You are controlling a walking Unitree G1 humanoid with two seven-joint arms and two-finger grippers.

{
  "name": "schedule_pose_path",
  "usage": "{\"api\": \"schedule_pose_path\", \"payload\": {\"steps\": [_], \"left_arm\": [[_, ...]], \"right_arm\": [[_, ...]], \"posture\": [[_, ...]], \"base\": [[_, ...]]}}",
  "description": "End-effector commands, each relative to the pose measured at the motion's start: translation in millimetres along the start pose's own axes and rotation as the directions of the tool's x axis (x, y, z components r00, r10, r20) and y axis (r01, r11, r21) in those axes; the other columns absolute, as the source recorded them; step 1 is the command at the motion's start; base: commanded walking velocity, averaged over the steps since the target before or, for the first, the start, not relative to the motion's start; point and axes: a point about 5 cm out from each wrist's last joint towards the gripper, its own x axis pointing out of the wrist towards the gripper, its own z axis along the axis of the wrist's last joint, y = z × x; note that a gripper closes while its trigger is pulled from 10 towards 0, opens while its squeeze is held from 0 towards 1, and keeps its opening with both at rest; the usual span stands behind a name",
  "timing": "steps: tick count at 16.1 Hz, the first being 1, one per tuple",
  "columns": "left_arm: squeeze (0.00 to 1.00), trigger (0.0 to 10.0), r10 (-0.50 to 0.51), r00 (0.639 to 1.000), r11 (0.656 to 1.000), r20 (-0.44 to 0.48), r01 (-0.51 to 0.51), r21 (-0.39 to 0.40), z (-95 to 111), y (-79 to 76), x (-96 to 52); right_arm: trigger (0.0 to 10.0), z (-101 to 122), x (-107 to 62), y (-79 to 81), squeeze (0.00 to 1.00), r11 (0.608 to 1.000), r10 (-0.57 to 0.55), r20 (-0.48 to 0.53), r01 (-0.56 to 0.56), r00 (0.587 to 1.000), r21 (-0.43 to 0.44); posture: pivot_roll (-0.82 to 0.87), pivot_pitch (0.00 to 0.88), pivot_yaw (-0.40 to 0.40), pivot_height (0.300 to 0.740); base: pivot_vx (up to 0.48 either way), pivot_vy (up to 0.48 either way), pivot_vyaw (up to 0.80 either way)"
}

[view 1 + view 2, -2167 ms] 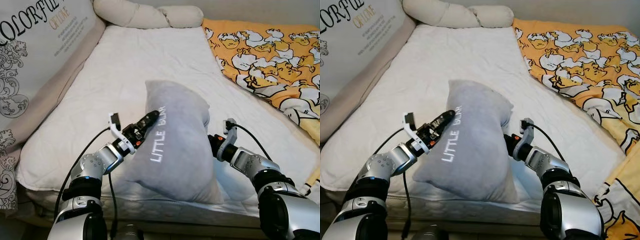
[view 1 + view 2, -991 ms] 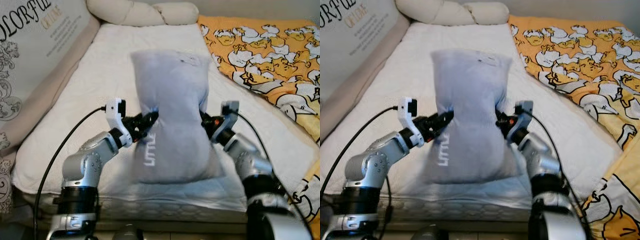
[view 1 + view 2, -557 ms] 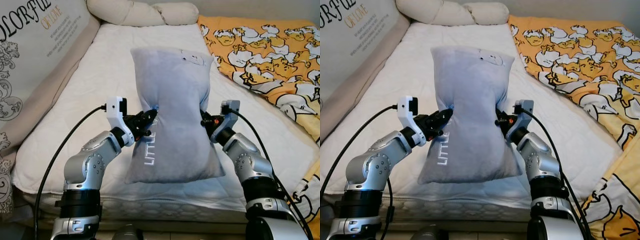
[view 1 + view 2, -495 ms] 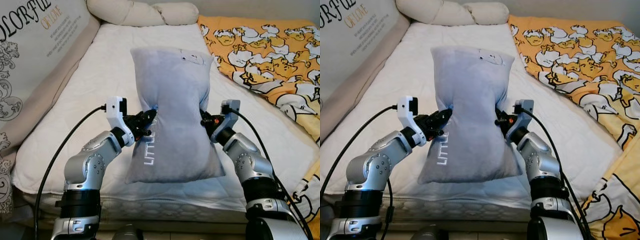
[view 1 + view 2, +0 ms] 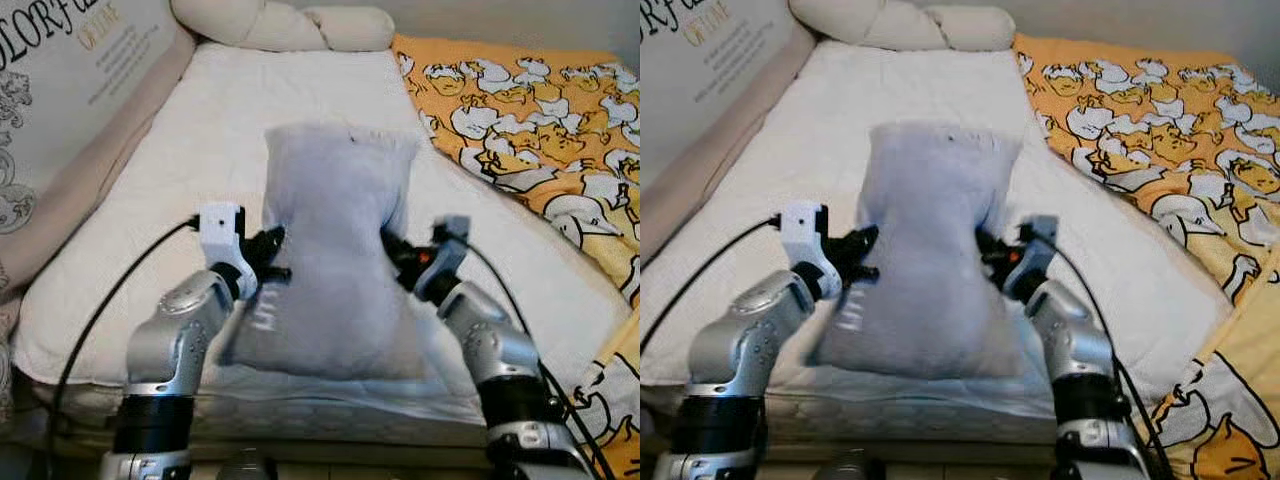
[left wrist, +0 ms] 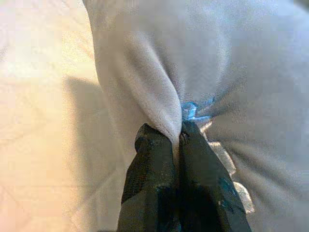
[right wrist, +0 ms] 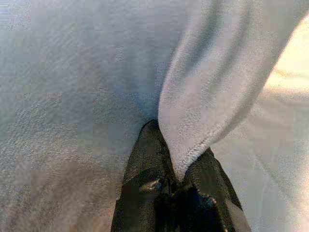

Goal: Clean up the room

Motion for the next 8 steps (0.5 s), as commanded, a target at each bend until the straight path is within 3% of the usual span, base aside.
{"api": "schedule_pose_path", "payload": {"steps": [1, 3, 5, 8], "left_arm": [[0.00, 0.0, -0.015, 1.000, 1.000, 0.026, 0.014, 0.025, 4, -7.2, -2.1], [0.00, 0.0, 0.028, 0.999, 0.999, 0.034, -0.029, 0.035, 2, -5.0, -5.9], [0.00, 0.0, 0.009, 0.998, 0.999, 0.061, -0.011, 0.037, 3, -12.2, -10.3], [0.00, 0.0, 0.038, 0.994, 0.999, 0.101, -0.036, -0.028, 4, -14.4, -11.8]], "right_arm": [[0.0, 10, 2.6, 6.5, 0.00, 1.000, 0.013, 0.028, -0.012, 1.000, -0.020], [0.0, 10, 2.1, 10.1, 0.00, 0.999, -0.018, 0.048, 0.020, 0.999, -0.042], [0.0, 4, -0.7, 11.5, 0.00, 0.998, -0.030, 0.038, 0.032, 0.999, -0.052], [0.0, -5, -2.3, 19.1, 0.00, 0.998, -0.038, 0.026, 0.039, 0.999, -0.043]], "posture": [[0.09, 0.000, -0.060, 0.740], [0.08, 0.000, -0.057, 0.740], [0.09, 0.000, -0.060, 0.740], [0.09, 0.000, -0.064, 0.740]], "base": [[0.000, 0.000, 0.00], [0.000, 0.000, 0.00], [0.000, 0.000, 0.00], [0.000, 0.000, 0.00]]}}
